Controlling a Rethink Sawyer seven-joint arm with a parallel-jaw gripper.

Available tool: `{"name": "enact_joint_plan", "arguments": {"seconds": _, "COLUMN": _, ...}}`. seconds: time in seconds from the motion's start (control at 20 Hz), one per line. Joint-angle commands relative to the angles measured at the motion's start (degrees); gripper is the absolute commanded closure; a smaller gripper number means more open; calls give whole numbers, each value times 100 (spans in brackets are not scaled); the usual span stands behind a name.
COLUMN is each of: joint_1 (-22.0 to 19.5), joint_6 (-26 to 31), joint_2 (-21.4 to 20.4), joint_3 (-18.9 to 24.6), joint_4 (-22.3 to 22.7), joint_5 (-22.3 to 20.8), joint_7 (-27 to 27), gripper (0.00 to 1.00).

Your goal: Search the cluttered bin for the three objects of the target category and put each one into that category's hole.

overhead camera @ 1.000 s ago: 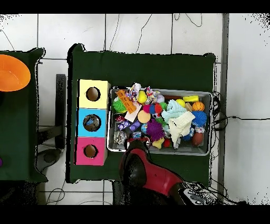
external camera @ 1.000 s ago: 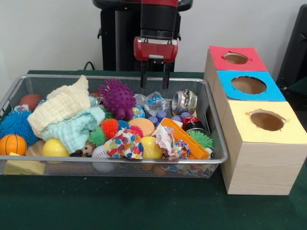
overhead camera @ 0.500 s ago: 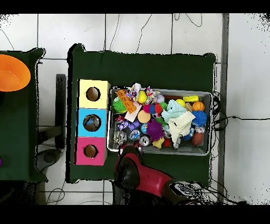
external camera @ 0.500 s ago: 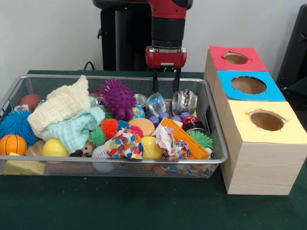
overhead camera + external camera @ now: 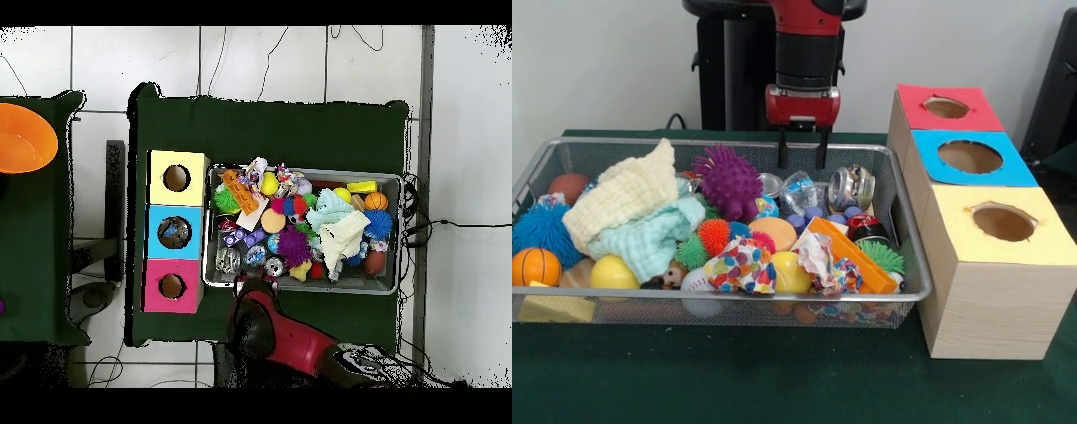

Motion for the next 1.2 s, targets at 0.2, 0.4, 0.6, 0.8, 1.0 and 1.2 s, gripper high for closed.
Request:
{"name": "enact_joint_plan", "arguments": {"seconds": 0.2, "joint_1": -903, "joint_6": -90, "joint_2": 345, "joint_3": 290, "joint_4": -807, "joint_5": -512, "joint_7": 1254, "gripper": 0}}
{"name": "enact_joint_plan", "arguments": {"seconds": 0.4, "joint_1": -1040, "joint_6": -126, "joint_2": 513, "joint_3": 473, "joint_4": -990, "joint_5": -597, "joint_7": 1273, "gripper": 0}}
{"name": "enact_joint_plan", "arguments": {"seconds": 0.6, "joint_1": -730, "joint_6": -342, "joint_2": 531, "joint_3": 676, "joint_4": -951, "joint_5": -444, "joint_7": 1482, "gripper": 0}}
{"name": "enact_joint_plan", "arguments": {"seconds": 0.8, "joint_1": -392, "joint_6": -236, "joint_2": 265, "joint_3": 658, "joint_4": -846, "joint_5": -134, "joint_7": 1563, "gripper": 0}}
{"name": "enact_joint_plan", "arguments": {"seconds": 1.0, "joint_1": -115, "joint_6": 186, "joint_2": -152, "joint_3": 513, "joint_4": -758, "joint_5": 185, "joint_7": 1542, "gripper": 0}}
{"name": "enact_joint_plan", "arguments": {"seconds": 1.2, "joint_1": 127, "joint_6": 621, "joint_2": -499, "joint_3": 302, "joint_4": -731, "joint_5": 423, "joint_7": 1411, "gripper": 0}}
